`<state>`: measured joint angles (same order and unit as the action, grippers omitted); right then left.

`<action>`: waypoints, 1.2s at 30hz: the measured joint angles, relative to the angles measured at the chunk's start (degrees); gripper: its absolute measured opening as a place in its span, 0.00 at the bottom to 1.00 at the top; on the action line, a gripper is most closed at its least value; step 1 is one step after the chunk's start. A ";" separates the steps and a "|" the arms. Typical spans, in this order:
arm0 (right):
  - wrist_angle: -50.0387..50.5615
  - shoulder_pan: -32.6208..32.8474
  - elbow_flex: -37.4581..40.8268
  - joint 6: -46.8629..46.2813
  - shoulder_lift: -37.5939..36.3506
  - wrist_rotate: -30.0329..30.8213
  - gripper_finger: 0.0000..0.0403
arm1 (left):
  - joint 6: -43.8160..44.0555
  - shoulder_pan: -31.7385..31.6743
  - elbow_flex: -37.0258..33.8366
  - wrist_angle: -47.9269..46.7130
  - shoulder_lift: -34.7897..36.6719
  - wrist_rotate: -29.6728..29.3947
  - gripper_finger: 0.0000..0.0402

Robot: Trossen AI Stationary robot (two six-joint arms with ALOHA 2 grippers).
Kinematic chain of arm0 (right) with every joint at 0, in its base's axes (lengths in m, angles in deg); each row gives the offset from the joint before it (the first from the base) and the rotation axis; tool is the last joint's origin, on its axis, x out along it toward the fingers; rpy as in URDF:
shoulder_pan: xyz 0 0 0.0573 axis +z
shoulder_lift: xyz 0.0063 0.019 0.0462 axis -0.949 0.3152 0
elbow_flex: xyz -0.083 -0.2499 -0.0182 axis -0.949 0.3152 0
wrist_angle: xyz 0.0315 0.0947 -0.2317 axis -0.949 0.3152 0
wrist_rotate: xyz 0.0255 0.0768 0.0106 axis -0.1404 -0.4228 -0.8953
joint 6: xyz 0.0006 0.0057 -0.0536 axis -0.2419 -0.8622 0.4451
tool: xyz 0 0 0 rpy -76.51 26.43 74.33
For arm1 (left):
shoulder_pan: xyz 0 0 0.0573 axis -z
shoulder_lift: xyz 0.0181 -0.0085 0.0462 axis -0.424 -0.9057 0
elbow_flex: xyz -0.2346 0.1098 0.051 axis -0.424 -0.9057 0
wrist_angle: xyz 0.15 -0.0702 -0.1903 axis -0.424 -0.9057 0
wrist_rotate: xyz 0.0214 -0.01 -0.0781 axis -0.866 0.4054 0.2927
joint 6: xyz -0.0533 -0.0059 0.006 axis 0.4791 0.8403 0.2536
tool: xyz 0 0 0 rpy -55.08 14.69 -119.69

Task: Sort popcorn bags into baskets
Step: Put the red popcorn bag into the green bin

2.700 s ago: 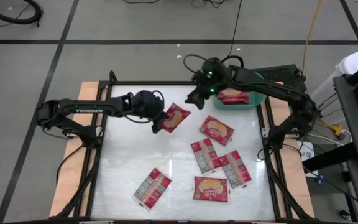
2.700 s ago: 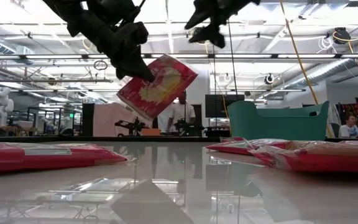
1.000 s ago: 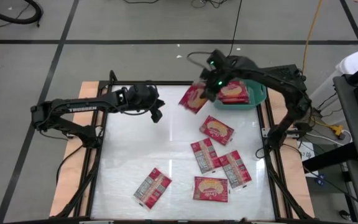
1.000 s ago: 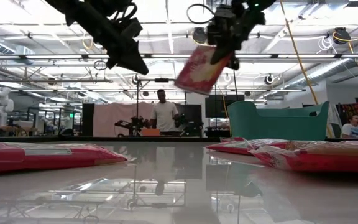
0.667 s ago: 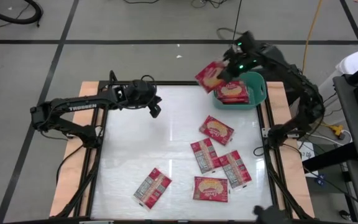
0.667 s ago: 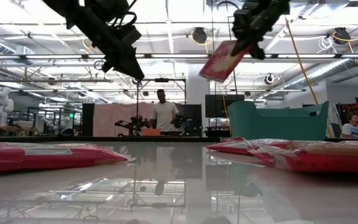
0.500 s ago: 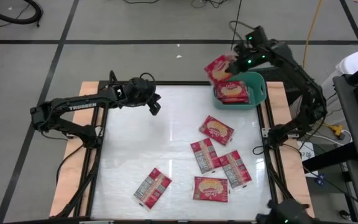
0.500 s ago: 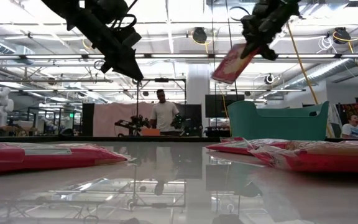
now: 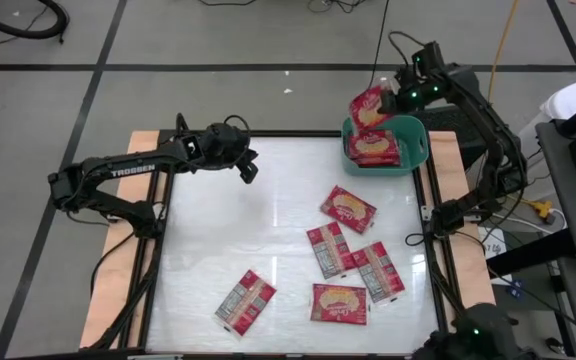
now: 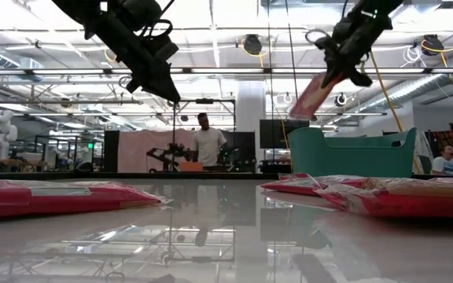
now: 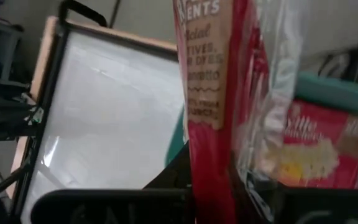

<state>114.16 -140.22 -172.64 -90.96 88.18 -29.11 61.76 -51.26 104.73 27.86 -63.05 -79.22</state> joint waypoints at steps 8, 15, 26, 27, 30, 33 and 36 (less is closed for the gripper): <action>-6.61 0.33 8.55 -6.33 0.00 -1.55 0.03 | 0.08 0.00 -0.02 0.00 -0.03 0.00 0.12; -12.84 0.43 14.89 -9.48 -0.13 -1.67 0.03 | 0.15 0.00 -0.02 -0.02 -0.03 0.00 0.12; -19.87 0.43 21.55 -13.03 -0.06 -1.55 0.03 | 0.32 0.02 -0.02 -0.02 -0.03 0.02 0.12; -19.87 0.43 21.57 -13.02 -0.06 -1.55 0.03 | 0.34 0.02 -0.02 -0.02 -0.03 0.02 0.12; -19.84 0.43 21.61 -13.07 -0.37 -1.55 0.03 | 0.34 0.02 -0.02 -0.02 -0.03 0.02 0.12; -19.82 0.09 21.62 -13.63 -1.38 -1.19 0.03 | 0.32 0.02 -0.02 -0.03 -0.03 0.02 0.12; -19.76 -0.22 21.62 -14.54 -2.45 2.32 0.03 | 0.32 0.02 -0.02 -0.04 -0.03 0.02 0.12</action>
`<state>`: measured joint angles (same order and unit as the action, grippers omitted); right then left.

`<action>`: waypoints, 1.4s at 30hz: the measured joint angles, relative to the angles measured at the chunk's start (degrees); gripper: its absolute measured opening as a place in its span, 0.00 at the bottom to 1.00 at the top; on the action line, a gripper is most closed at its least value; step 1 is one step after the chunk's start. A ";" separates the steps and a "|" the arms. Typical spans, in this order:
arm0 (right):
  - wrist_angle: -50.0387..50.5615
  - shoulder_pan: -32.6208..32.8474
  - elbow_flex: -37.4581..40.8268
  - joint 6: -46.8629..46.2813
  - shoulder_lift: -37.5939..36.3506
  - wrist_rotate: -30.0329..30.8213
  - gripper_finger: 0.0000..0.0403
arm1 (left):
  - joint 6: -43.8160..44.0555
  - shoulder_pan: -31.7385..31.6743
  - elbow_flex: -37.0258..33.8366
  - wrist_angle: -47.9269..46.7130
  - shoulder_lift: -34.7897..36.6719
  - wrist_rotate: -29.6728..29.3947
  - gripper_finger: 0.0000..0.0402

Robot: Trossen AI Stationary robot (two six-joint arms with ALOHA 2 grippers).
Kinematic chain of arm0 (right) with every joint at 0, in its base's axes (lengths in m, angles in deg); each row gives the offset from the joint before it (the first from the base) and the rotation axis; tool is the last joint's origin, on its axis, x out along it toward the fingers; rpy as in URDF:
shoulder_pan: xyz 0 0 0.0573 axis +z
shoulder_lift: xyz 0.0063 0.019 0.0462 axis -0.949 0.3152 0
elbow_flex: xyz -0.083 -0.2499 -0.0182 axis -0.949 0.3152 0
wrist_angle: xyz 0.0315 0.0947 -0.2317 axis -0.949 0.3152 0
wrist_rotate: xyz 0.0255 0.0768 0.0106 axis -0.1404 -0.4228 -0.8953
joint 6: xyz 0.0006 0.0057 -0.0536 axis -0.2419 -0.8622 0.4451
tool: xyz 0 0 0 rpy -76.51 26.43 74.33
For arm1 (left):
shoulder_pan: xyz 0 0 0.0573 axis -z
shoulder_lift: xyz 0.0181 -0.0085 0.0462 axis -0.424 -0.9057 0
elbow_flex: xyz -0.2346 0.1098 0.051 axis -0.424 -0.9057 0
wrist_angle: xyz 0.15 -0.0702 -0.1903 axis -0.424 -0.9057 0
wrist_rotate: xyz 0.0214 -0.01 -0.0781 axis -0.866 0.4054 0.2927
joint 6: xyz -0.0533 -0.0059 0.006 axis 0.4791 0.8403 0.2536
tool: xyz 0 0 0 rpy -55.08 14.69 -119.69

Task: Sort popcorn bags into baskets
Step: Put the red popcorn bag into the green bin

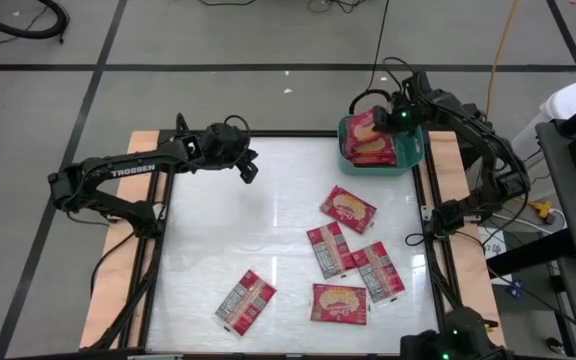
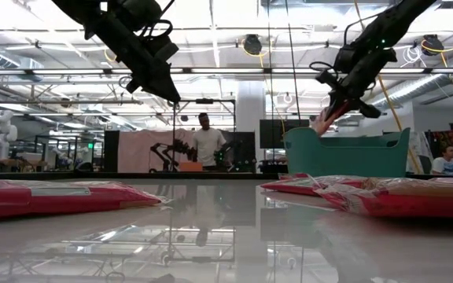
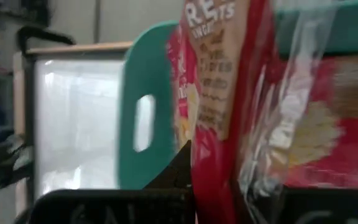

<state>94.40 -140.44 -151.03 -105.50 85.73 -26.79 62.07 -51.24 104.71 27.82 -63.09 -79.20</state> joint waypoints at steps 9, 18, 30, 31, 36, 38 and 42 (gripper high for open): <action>-0.18 0.30 0.02 -0.50 -0.63 3.21 0.05 | -0.83 -0.02 -0.02 0.02 0.00 0.00 0.12; -0.33 0.65 0.02 -1.38 -0.63 5.27 0.25 | -0.81 -0.02 -0.02 0.01 0.00 0.00 0.12; 3.59 -0.24 0.02 1.46 -5.17 8.75 0.38 | 2.79 0.33 -0.02 -0.20 0.00 3.10 0.12; 4.16 -0.20 0.02 1.71 -5.85 9.69 0.38 | 2.89 0.42 -0.02 -0.41 0.00 3.10 0.12; 3.90 -0.20 0.02 3.51 -9.98 11.23 0.38 | 2.82 0.83 -0.02 -3.61 0.00 3.29 0.12; 3.56 -0.20 0.00 3.12 -11.89 11.21 0.38 | 2.82 0.80 -0.02 -5.64 0.00 3.26 0.12; 3.44 -0.20 0.00 2.00 -15.98 11.23 0.38 | 2.81 0.79 -0.02 -9.28 0.00 3.22 0.12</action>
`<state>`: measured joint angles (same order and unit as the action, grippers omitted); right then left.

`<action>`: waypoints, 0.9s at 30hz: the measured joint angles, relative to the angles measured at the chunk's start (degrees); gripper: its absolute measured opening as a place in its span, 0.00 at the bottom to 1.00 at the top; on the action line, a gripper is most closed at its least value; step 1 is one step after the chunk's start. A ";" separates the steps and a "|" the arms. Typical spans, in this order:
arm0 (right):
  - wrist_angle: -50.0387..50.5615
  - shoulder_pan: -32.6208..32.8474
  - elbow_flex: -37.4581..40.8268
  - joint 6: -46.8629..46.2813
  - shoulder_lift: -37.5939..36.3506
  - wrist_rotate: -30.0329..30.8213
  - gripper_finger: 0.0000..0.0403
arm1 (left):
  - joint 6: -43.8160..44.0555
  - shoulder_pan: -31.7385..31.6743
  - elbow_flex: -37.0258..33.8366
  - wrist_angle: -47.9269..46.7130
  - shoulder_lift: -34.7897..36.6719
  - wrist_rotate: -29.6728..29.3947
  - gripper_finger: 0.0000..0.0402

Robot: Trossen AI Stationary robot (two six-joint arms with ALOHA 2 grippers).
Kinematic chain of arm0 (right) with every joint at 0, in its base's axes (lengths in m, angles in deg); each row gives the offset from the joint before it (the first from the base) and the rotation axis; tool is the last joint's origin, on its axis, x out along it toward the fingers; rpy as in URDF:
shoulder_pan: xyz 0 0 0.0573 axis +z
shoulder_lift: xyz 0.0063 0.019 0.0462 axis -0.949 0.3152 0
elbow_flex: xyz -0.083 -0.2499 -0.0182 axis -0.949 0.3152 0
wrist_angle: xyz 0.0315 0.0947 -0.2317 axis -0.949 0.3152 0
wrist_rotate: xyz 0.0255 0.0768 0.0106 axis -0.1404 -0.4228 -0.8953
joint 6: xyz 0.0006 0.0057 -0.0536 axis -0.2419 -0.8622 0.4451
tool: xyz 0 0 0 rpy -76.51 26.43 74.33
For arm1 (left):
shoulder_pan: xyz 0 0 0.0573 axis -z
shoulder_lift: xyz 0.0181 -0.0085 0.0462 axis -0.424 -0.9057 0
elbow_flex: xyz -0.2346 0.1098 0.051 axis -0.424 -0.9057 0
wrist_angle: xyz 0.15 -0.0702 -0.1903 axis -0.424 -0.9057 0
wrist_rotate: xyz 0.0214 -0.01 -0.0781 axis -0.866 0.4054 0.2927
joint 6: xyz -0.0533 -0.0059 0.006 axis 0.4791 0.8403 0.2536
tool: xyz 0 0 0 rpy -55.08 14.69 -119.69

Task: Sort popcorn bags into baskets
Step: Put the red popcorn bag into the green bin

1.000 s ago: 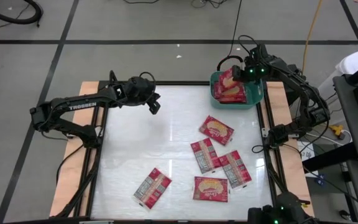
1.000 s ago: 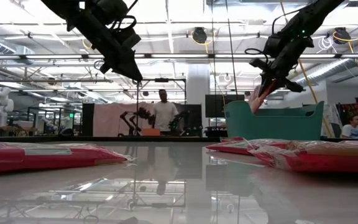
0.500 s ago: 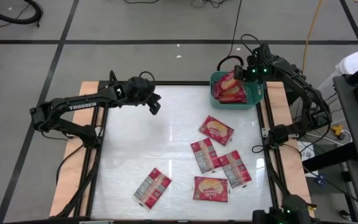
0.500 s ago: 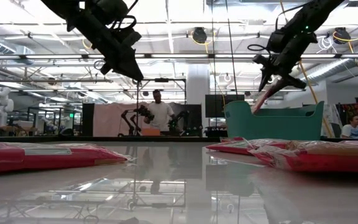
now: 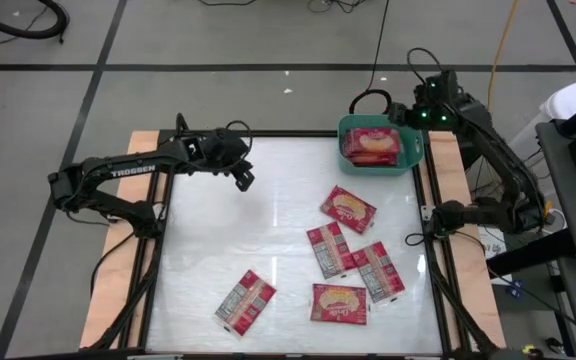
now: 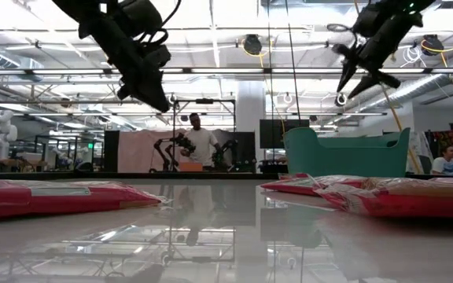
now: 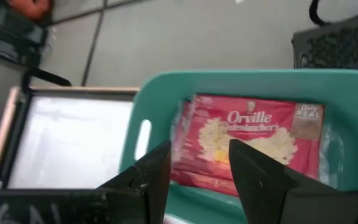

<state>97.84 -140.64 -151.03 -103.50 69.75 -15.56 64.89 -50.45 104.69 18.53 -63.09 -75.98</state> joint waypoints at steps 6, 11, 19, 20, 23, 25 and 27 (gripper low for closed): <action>-2.19 0.63 -0.02 2.20 -5.21 -0.01 0.39 | 4.53 0.02 0.00 -6.38 0.00 0.02 0.12; -2.00 2.97 -0.04 2.89 -7.99 -0.22 0.39 | 13.23 2.30 0.00 -16.09 0.00 1.94 0.12; -0.65 9.36 -0.02 2.69 -10.03 -0.26 0.39 | 24.09 14.39 -0.02 -25.02 0.00 10.70 0.12; -0.65 10.16 -0.04 2.75 -10.22 -0.29 0.39 | 25.72 16.54 -0.02 -25.03 0.00 10.92 0.12; -0.68 12.11 -0.04 3.07 -10.53 -0.29 0.39 | 30.02 22.78 -0.02 -24.36 0.00 11.01 0.13; -0.70 13.04 -0.04 3.82 -10.57 -0.31 0.39 | 33.39 26.72 -0.02 -23.51 0.00 10.93 0.18; -0.64 13.95 -0.04 4.15 -10.59 -0.76 0.39 | 38.79 30.24 -0.02 -23.85 0.00 10.07 0.25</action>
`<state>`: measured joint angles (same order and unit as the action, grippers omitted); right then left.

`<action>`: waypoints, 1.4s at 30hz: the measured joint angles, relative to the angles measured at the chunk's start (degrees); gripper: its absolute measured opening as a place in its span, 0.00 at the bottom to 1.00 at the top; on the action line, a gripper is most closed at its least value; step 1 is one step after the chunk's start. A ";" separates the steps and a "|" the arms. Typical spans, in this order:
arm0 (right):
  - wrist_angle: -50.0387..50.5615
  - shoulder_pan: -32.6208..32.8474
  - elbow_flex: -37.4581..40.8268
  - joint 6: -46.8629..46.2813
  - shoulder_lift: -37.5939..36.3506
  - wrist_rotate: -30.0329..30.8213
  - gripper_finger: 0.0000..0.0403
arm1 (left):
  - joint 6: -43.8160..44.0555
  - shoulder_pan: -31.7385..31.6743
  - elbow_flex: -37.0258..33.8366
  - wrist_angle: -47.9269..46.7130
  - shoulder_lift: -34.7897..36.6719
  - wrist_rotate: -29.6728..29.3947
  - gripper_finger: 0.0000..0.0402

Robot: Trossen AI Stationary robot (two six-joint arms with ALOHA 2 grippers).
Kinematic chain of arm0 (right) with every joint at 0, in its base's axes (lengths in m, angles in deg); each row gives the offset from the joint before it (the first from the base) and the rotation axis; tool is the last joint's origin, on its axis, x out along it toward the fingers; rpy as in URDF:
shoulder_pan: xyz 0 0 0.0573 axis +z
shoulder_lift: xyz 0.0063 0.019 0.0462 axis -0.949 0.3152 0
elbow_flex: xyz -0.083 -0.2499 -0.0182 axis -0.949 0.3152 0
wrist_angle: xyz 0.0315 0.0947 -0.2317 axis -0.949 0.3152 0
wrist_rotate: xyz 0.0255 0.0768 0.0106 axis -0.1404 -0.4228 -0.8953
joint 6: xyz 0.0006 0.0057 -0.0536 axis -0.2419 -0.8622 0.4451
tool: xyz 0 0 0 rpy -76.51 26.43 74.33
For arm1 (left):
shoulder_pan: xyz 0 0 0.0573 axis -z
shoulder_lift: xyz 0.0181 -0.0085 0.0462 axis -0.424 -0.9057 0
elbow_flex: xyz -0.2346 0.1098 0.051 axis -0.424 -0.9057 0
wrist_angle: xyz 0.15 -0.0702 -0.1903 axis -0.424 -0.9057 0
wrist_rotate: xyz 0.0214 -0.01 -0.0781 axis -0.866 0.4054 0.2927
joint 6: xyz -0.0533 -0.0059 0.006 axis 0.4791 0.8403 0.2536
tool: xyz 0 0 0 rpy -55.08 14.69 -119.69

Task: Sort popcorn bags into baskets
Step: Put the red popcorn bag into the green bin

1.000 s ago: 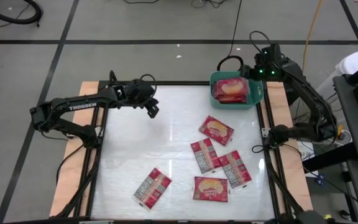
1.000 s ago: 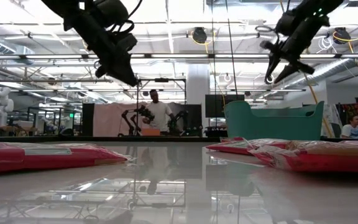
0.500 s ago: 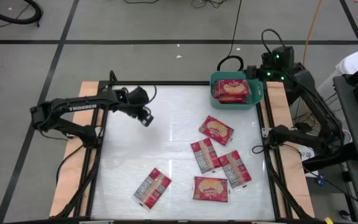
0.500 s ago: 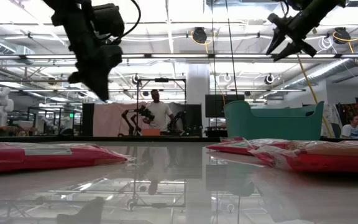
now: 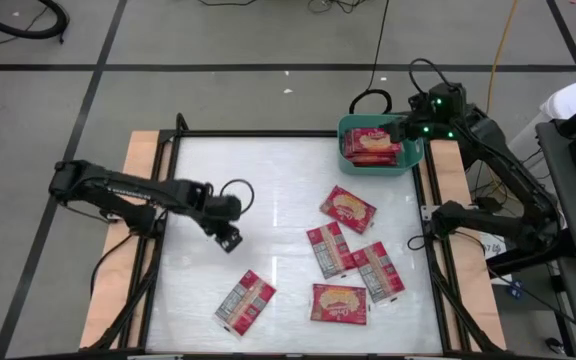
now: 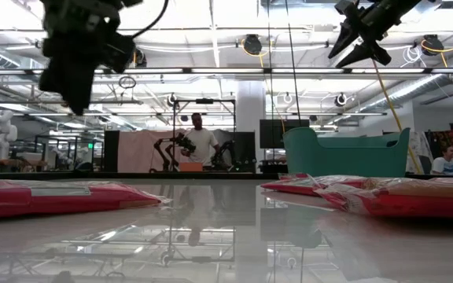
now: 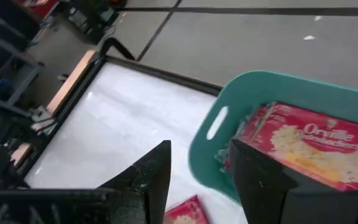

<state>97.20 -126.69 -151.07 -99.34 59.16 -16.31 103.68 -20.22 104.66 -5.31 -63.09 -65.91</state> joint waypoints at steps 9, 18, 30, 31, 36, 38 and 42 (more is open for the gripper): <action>2.21 3.91 0.01 0.04 -0.04 -5.50 0.39 | 17.53 14.98 0.00 1.33 0.00 -1.44 0.61; 2.26 10.67 0.01 -2.24 -1.35 -7.05 0.39 | 23.33 29.35 0.00 7.54 -3.89 -10.52 0.77; 1.33 17.63 0.00 -3.19 -3.61 -6.75 0.39 | 19.65 36.22 0.00 18.32 -16.62 -10.89 0.78; 1.38 17.74 0.00 -3.11 -3.59 -6.73 0.39 | 19.75 36.45 0.00 18.90 -17.73 -10.97 0.77; 1.20 17.74 0.00 -2.67 -3.58 -6.61 0.39 | 19.79 36.02 0.00 22.80 -22.57 -11.65 0.72; 1.20 17.68 0.00 -2.59 -3.56 -6.61 0.39 | 19.15 35.27 0.06 23.57 -23.63 -11.35 0.69; 1.40 17.68 0.00 -2.58 -3.58 -6.76 0.39 | 15.11 33.49 0.07 24.99 -24.68 -10.91 0.60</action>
<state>98.60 -109.01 -151.07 -101.93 55.58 -23.08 118.79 13.27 104.73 19.67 -87.76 -76.82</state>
